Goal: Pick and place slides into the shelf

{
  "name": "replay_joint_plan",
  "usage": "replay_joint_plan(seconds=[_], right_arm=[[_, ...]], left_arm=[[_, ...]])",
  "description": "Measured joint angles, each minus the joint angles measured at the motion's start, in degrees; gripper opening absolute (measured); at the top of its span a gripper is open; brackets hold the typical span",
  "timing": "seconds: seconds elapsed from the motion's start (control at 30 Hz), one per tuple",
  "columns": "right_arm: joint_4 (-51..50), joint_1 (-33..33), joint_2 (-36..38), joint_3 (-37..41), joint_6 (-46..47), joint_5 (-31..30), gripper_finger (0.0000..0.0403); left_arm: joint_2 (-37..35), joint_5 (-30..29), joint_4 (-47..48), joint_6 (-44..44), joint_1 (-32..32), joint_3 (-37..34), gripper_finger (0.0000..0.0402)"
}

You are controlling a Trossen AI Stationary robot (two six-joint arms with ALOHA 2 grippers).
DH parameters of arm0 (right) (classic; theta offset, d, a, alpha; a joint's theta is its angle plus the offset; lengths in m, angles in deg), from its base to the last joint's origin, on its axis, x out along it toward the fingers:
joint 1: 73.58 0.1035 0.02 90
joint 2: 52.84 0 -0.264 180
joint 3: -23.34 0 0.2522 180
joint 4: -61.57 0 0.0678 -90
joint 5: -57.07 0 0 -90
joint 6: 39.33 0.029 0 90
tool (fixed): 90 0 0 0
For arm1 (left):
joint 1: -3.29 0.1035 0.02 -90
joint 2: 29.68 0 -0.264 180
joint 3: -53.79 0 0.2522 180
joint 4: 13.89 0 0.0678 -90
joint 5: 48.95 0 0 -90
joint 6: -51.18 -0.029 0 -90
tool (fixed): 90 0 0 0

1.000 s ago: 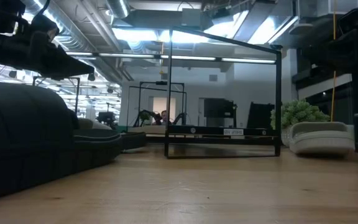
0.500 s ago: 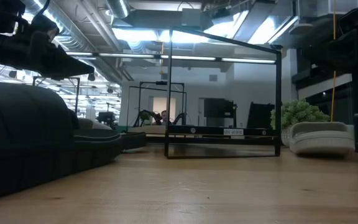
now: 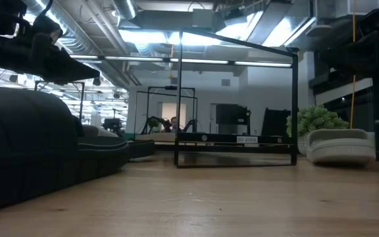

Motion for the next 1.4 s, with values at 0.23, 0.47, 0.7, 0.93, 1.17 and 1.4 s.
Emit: replay_joint_plan(seconds=[0.23,0.47,0.7,0.93,1.17,1.4], right_arm=[[0.0,0.0,0.0,0.0,-0.1,0.0,0.0021],[0.0,0.0,0.0,0.0,-0.1,0.0,0.0021],[0.0,0.0,0.0,0.0,0.0,0.0,0.0021],[0.0,0.0,0.0,0.0,-0.1,0.0,0.0021],[0.0,0.0,0.0,0.0,2.7,0.0,0.0021],[0.0,0.0,0.0,0.0,2.8,0.0,0.0021]], left_arm=[[0.0,0.0,0.0,0.0,0.0,0.0,0.0000],[0.0,0.0,0.0,0.0,0.0,0.0,0.0000],[0.0,0.0,0.0,0.0,0.0,0.0,0.0000],[0.0,0.0,0.0,0.0,0.0,0.0,0.0000],[0.0,0.0,0.0,0.0,0.0,0.0,0.0000],[0.0,0.0,0.0,0.0,0.0,0.0,0.0000]])
